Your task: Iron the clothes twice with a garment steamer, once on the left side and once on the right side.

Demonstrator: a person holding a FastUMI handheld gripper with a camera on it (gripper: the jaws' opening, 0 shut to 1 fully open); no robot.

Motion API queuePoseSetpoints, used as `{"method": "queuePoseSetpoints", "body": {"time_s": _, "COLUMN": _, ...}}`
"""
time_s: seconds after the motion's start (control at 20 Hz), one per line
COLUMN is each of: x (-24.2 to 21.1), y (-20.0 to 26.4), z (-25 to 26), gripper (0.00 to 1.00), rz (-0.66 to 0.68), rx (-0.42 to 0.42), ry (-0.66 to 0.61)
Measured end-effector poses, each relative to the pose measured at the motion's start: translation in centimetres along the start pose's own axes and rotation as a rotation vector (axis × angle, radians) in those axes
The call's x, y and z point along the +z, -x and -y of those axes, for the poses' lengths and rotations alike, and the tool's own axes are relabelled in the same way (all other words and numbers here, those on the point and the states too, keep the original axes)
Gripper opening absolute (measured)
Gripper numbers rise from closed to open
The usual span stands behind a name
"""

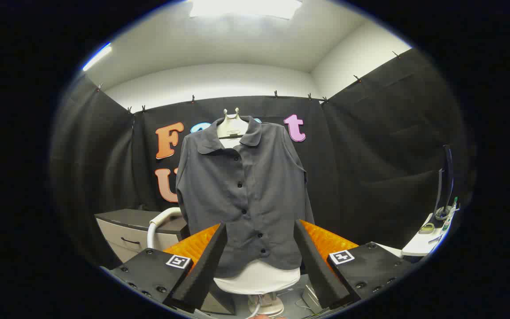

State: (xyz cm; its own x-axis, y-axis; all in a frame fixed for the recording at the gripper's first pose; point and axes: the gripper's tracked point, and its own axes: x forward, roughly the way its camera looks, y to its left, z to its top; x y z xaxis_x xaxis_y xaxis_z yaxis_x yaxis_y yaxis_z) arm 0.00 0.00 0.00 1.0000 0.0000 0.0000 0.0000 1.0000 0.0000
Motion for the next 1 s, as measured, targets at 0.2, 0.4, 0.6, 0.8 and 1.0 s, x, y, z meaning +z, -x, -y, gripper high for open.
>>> {"method": "queuePoseSetpoints", "body": {"time_s": 0.2, "x": 0.1, "y": 0.2, "z": -0.3, "gripper": 0.98, "rz": 0.004, "rx": -0.010, "ry": 0.008}}
{"method": "queuePoseSetpoints", "body": {"time_s": 0.4, "x": 0.7, "y": 1.0, "z": -0.2, "gripper": 0.97, "rz": 0.022, "rx": -0.025, "ry": 0.011}}
{"method": "queuePoseSetpoints", "body": {"time_s": 0.6, "x": 1.4, "y": 1.5, "z": -0.1, "gripper": 0.98, "rz": 0.033, "rx": -0.034, "ry": 0.019}}
{"method": "queuePoseSetpoints", "body": {"time_s": 0.8, "x": 1.4, "y": 1.4, "z": -0.2, "gripper": 0.98, "rz": 0.027, "rx": -0.034, "ry": 0.028}}
{"method": "queuePoseSetpoints", "body": {"time_s": 1.0, "x": 1.1, "y": 1.3, "z": -0.6, "gripper": 0.98, "rz": 0.022, "rx": -0.029, "ry": 0.022}}
